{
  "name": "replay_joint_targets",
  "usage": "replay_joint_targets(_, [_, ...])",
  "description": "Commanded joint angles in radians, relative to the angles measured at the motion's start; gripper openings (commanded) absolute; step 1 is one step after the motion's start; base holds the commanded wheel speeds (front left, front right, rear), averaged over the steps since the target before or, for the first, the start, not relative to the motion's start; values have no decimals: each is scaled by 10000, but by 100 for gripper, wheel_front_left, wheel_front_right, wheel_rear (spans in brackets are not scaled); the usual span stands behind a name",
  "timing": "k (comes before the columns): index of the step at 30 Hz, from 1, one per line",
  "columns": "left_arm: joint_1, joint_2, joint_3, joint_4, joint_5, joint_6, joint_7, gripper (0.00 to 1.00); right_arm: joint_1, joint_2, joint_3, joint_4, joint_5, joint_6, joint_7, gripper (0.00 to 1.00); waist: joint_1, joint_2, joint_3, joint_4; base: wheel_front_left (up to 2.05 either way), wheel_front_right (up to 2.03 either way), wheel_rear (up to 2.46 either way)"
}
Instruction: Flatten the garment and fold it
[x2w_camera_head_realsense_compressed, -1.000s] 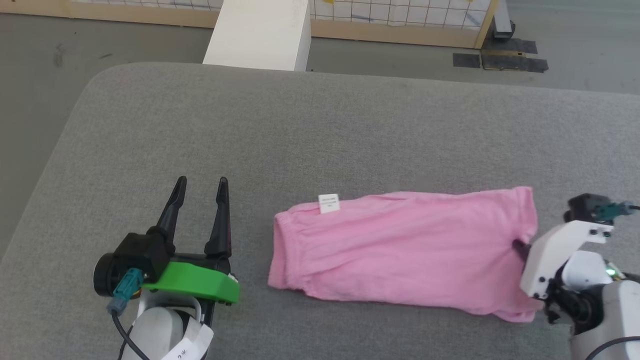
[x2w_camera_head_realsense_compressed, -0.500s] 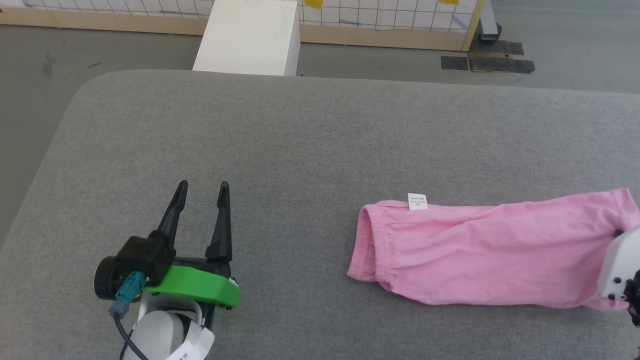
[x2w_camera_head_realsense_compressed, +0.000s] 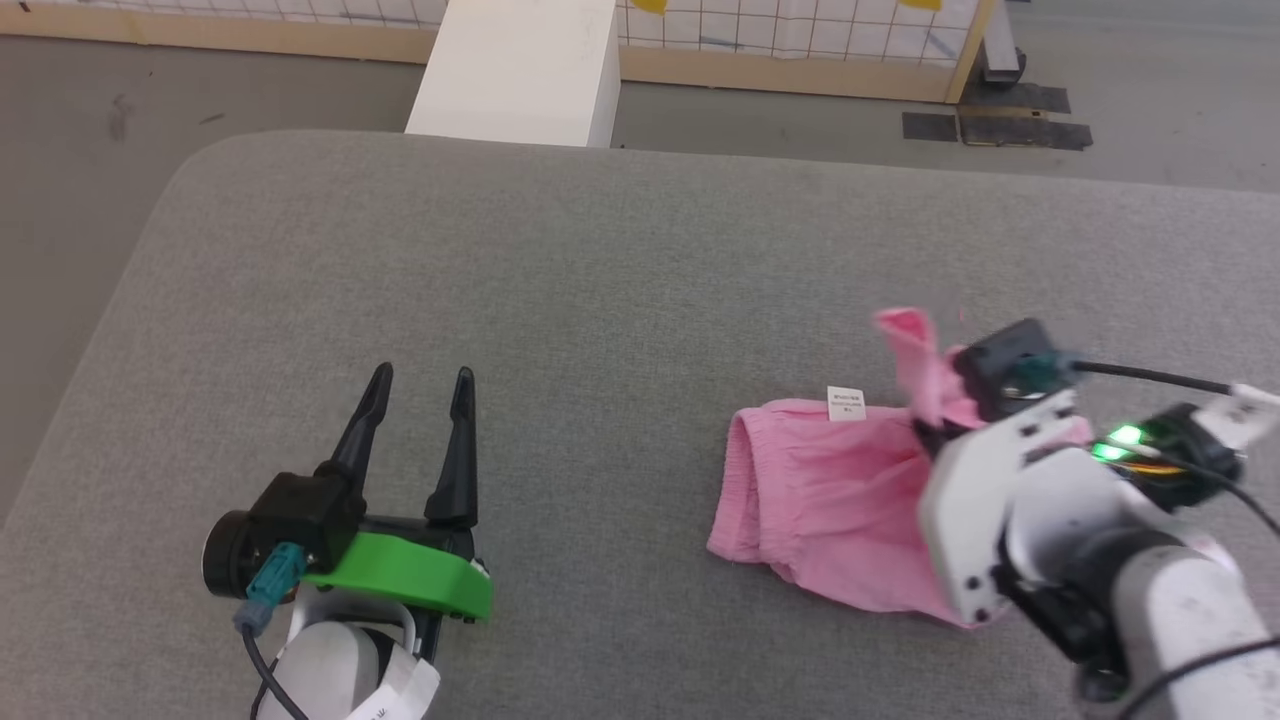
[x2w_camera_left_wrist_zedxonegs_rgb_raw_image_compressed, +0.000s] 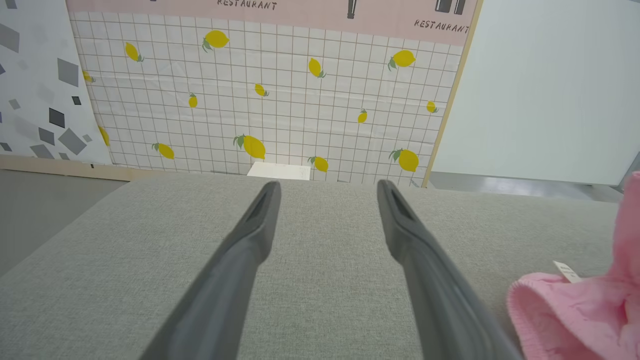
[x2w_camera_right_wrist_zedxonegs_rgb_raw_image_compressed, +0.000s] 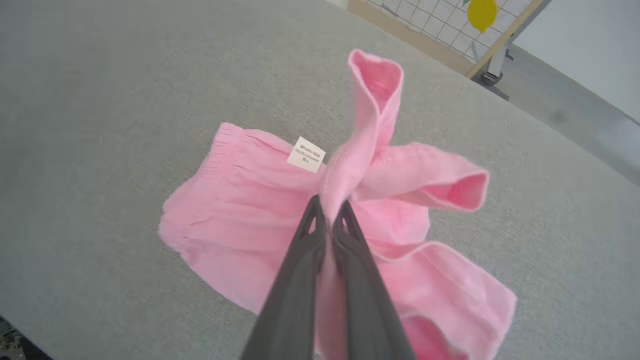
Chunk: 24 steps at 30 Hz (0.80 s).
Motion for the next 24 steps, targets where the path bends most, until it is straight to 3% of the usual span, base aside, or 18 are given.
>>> replay_joint_targets(1, [-81,-46,-41,43,10,-40,-43,100,-354,10,454,274,172,-13,33,0,0,0,105,135,0,0,0])
replay_joint_targets(6, [-212,-50,-179,76,-82,-51,-43,100,-1065,195,1811,1524,445,-13,-72,0,0,0,294,429,0,0,0])
replay_joint_targets(13, [-344,-51,-311,144,-235,-58,-43,100,-1450,484,2572,3462,777,-13,-340,0,0,0,465,819,0,0,0])
replay_joint_targets(14, [-343,-51,-313,147,-246,-58,-43,100,-1473,516,2630,3618,839,-13,-394,15,0,0,464,840,0,0,0])
replay_joint_targets(15, [-332,-51,-311,153,-253,-58,-43,100,-1488,552,2711,3761,957,-13,-461,67,0,0,452,855,0,0,0])
replay_joint_targets(16, [-316,-51,-301,157,-256,-59,-43,100,-1500,582,2739,3832,1053,-13,-543,100,0,0,435,853,0,0,0])
replay_joint_targets(24, [-38,-52,-158,158,-246,-36,-43,100,-1377,823,2363,2961,2063,-13,-1996,100,0,0,20,470,0,0,0])
